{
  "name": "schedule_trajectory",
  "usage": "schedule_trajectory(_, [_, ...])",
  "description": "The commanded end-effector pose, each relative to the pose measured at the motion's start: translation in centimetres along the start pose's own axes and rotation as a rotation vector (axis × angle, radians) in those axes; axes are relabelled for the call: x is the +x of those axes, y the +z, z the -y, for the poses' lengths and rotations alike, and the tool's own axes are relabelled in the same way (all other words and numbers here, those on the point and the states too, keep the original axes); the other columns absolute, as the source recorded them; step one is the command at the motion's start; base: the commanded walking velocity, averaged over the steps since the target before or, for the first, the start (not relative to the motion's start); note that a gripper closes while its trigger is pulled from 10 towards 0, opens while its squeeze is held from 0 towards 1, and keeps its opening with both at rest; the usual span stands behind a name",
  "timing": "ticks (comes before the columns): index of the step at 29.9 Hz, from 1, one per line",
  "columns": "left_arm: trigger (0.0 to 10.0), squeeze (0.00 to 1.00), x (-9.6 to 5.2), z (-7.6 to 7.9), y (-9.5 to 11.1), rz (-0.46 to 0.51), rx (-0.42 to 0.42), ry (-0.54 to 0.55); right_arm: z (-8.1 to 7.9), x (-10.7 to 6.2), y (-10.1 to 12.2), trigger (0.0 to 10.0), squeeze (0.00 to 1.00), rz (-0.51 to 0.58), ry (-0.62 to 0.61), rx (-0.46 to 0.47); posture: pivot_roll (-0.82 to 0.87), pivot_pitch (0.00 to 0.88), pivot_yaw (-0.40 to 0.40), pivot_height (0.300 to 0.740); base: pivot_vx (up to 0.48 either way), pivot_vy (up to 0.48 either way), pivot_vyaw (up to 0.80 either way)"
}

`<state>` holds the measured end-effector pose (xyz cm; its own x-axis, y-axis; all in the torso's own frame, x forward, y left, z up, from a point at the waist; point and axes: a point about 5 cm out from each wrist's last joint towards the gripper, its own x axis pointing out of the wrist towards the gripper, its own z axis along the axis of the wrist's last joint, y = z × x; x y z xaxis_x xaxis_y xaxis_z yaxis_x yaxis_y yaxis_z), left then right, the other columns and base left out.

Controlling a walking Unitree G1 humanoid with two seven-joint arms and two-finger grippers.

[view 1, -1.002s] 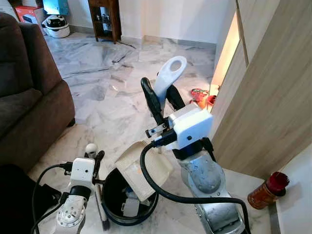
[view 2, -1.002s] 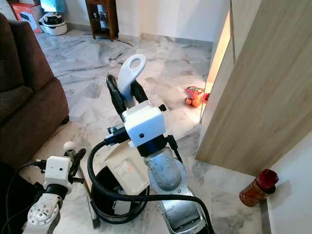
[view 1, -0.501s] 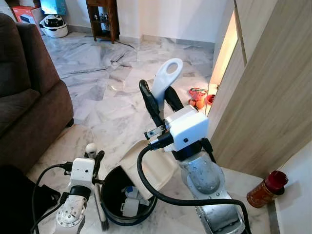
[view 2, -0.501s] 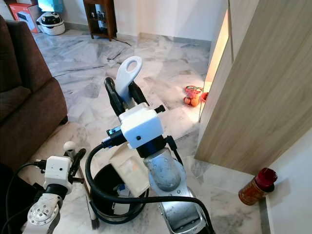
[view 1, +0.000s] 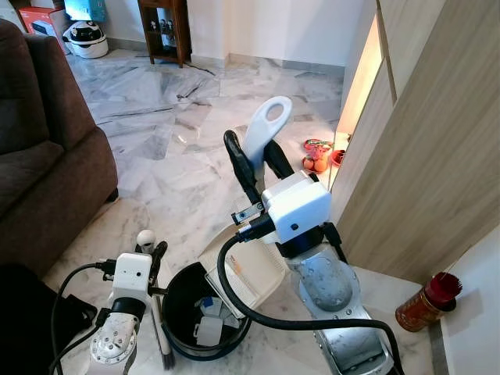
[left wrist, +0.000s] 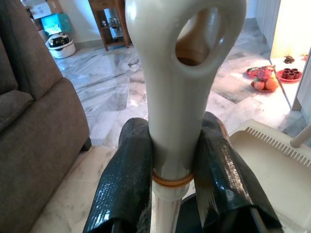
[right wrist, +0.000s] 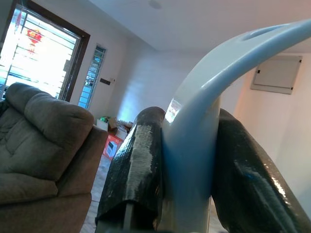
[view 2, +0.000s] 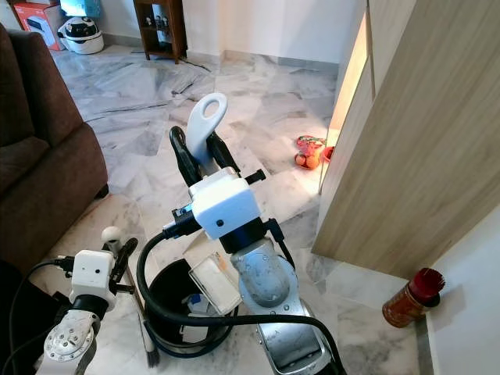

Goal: Sweep floor

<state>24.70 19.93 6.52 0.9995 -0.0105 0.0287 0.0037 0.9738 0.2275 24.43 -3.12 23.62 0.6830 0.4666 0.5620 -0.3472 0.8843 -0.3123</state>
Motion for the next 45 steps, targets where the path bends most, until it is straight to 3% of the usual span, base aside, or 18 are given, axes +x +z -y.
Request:
schedule_trajectory(1, [10.0,0.0,0.3,-0.2,0.5,0.026,0.01,0.006,0.0,0.3,1.0,10.0,0.0,0.065,0.007,-0.012,0.22,0.044,-0.017,0.74,0.0,0.0,0.0])
schedule_trajectory(9, [10.0,0.0,0.2,-0.1,0.5,0.027,0.01,0.004,-0.4,0.2,0.7,10.0,0.0,0.043,0.04,0.042,0.22,0.034,-0.018,0.74,0.0,0.0,0.0])
schedule_trajectory(18, [10.0,0.0,0.3,0.0,0.5,0.029,0.008,0.002,-0.1,0.3,1.1,10.0,0.0,0.074,0.017,-0.001,0.22,0.034,-0.022,0.74,0.0,0.0,0.0])
schedule_trajectory(26, [10.0,0.0,0.2,0.0,0.5,0.026,0.006,0.002,0.2,0.6,1.4,10.0,0.0,0.079,-0.027,0.07,0.22,0.039,-0.022,0.74,0.0,0.0,0.0])
schedule_trajectory(29, [10.0,0.0,0.3,0.0,0.5,0.026,0.005,0.003,0.3,0.6,1.4,10.0,0.0,0.07,-0.063,0.153,0.22,0.045,-0.021,0.74,0.0,0.0,0.0])
schedule_trajectory(34, [10.0,0.0,0.3,-0.1,0.5,0.027,0.006,0.004,1.1,0.8,1.3,10.0,0.0,0.058,-0.124,0.217,0.23,0.047,-0.021,0.74,0.0,0.0,0.0])
schedule_trajectory(40, [10.0,0.0,0.3,-0.1,0.5,0.027,0.006,0.004,1.1,0.8,1.2,10.0,0.0,0.061,-0.102,0.187,0.22,0.048,-0.021,0.74,0.0,0.0,0.0])
schedule_trajectory(42, [10.0,0.0,0.3,-0.1,0.5,0.027,0.006,0.004,0.4,0.6,1.1,10.0,0.0,0.066,-0.019,0.09,0.22,0.05,-0.02,0.74,0.0,0.0,0.0])
schedule_trajectory(45, [10.0,0.0,0.3,-0.1,0.5,0.028,0.006,0.003,0.4,0.5,1.1,10.0,0.0,0.063,-0.018,0.095,0.22,0.05,-0.02,0.74,0.0,0.0,0.0])
